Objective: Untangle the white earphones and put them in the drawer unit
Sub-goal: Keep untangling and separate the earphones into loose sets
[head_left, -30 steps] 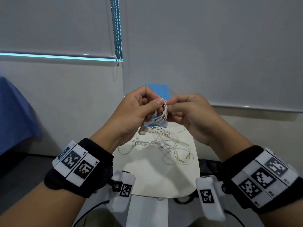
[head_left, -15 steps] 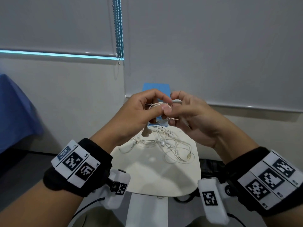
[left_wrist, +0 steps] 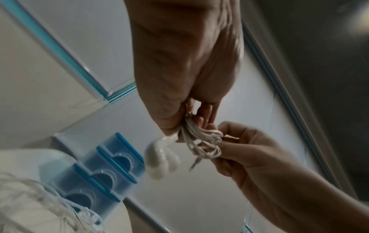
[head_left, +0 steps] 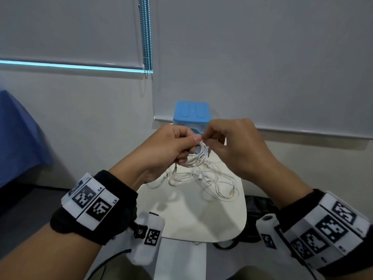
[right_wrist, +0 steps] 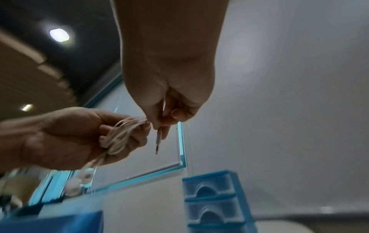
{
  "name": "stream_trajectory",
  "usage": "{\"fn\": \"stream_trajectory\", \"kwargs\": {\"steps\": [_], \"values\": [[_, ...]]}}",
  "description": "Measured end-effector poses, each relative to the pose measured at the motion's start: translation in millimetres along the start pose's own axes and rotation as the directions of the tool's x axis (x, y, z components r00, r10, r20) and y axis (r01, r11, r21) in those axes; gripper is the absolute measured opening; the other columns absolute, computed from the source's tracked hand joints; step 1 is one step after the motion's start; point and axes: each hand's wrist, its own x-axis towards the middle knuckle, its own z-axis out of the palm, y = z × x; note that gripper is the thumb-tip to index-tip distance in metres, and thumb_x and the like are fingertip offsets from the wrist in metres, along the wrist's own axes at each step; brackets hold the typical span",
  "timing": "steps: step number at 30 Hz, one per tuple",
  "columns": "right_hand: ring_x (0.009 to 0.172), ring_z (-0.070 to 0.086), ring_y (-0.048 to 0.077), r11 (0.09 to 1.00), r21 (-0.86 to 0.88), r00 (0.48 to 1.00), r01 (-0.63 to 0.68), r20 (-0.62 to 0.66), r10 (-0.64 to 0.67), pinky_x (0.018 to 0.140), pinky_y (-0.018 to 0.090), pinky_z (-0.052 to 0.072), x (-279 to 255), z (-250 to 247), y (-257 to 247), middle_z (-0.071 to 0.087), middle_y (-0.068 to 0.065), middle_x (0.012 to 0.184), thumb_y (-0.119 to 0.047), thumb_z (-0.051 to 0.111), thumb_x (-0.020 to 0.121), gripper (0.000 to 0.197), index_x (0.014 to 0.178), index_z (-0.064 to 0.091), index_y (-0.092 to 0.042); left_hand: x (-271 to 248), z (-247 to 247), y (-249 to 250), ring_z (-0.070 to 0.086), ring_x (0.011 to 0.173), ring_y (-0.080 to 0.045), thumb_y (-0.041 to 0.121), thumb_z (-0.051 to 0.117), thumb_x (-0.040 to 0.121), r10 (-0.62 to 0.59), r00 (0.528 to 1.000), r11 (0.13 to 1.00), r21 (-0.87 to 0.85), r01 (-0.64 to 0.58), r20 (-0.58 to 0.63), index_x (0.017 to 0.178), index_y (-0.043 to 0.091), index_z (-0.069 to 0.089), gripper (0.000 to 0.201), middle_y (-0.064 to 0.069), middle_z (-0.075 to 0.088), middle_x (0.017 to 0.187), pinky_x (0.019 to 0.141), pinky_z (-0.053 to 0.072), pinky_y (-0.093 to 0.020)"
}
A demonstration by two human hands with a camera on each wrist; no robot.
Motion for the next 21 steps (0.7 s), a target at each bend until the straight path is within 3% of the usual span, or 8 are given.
{"fn": "stream_trajectory", "kwargs": {"steps": [2, 4, 7, 10, 13, 16, 18, 21], "values": [[0.061, 0.063, 0.01, 0.981, 0.175, 0.992, -0.09, -0.07, 0.103, 0.061, 0.03, 0.051, -0.1, 8.6, 1.1, 0.069, -0.006, 0.065, -0.006, 0.072, 0.086, 0.015, 0.08, 0.072, -0.019, 2.4, 4.0, 0.0, 0.035, 0.048, -0.007, 0.011, 0.058, 0.104, 0.02, 0.999, 0.996, -0.089, -0.022, -0.026, 0.086, 0.004, 0.058, 0.019, -0.001, 0.058, 0.069, 0.049, 0.033, -0.017], [0.066, 0.07, 0.02, 0.901, 0.382, 0.969, -0.206, -0.049, 0.242, 0.065, 0.037, 0.058, 2.7, 14.5, 1.7, 0.073, 0.001, 0.07, -0.004, 0.075, 0.085, 0.013, 0.079, 0.072, -0.015, 4.9, 8.0, -0.3, 0.037, 0.048, -0.005, 0.012, 0.058, 0.104, 0.049, 0.996, 0.991, -0.124, -0.057, -0.068, 0.09, 0.005, 0.058, 0.016, 0.0, 0.061, 0.07, 0.05, 0.032, -0.017], [0.074, 0.074, 0.032, 0.587, 0.73, 0.91, -0.35, 0.117, 0.397, 0.075, 0.04, 0.063, 7.8, 15.1, -1.9, 0.074, 0.022, 0.083, 0.004, 0.075, 0.086, 0.006, 0.088, 0.07, 0.005, 8.9, 10.5, -1.6, 0.041, 0.047, -0.006, 0.012, 0.06, 0.103, 0.082, 0.987, 0.981, -0.163, -0.105, -0.142, 0.097, 0.005, 0.059, 0.009, -0.007, 0.06, 0.073, 0.05, 0.032, -0.023], [0.072, 0.071, 0.029, 0.27, 0.878, 0.867, -0.396, 0.26, 0.425, 0.069, 0.031, 0.06, 9.6, 12.1, -8.6, 0.07, 0.021, 0.079, 0.014, 0.06, 0.089, 0.01, 0.097, 0.065, 0.011, 12.3, 11.2, -4.2, 0.041, 0.05, -0.009, 0.014, 0.064, 0.101, 0.128, 0.967, 0.977, -0.139, -0.162, -0.222, 0.087, 0.011, 0.06, 0.015, -0.006, 0.06, 0.071, 0.051, 0.035, -0.023], [0.069, 0.071, 0.024, 0.264, 0.887, 0.876, -0.378, 0.252, 0.411, 0.066, 0.029, 0.058, 7.7, 15.8, -11.1, 0.07, 0.015, 0.078, 0.014, 0.065, 0.088, 0.028, 0.102, 0.053, -0.006, 11.1, 12.2, -6.0, 0.043, 0.056, -0.016, 0.013, 0.065, 0.101, 0.162, 0.954, 0.977, -0.094, -0.191, -0.253, 0.085, 0.011, 0.059, 0.017, -0.001, 0.064, 0.067, 0.053, 0.034, -0.024], [0.061, 0.065, 0.016, 0.265, 0.862, 0.855, -0.431, 0.298, 0.424, 0.059, 0.026, 0.043, 3.6, 19.5, -8.6, 0.07, 0.009, 0.075, 0.012, 0.065, 0.088, 0.038, 0.103, 0.042, -0.015, 7.3, 10.7, -5.7, 0.043, 0.052, -0.013, 0.009, 0.063, 0.101, 0.159, 0.966, 0.98, -0.088, -0.18, -0.205, 0.088, 0.006, 0.059, 0.014, -0.001, 0.062, 0.065, 0.05, 0.035, -0.023], [0.064, 0.062, 0.015, 0.161, 0.857, 0.826, -0.49, 0.398, 0.399, 0.063, 0.029, 0.036, 1.6, 17.7, -6.0, 0.07, 0.006, 0.078, 0.008, 0.061, 0.09, 0.034, 0.102, 0.043, -0.018, 4.8, 5.8, -5.6, 0.042, 0.051, -0.009, 0.01, 0.063, 0.101, 0.14, 0.978, 0.983, -0.093, -0.156, -0.157, 0.091, 0.005, 0.062, 0.011, -0.005, 0.061, 0.073, 0.053, 0.041, -0.022], [0.069, 0.056, 0.016, 0.037, 0.837, 0.811, -0.546, 0.517, 0.275, 0.069, 0.033, 0.034, -1.5, 11.8, -5.1, 0.065, 0.005, 0.078, 0.003, 0.063, 0.086, 0.026, 0.091, 0.05, -0.019, -0.8, -2.4, -4.8, 0.045, 0.069, -0.025, 0.011, 0.063, 0.1, 0.117, 0.992, 0.989, -0.088, -0.121, -0.046, 0.096, 0.007, 0.069, 0.008, -0.008, 0.066, 0.085, 0.064, 0.048, -0.023]]}}
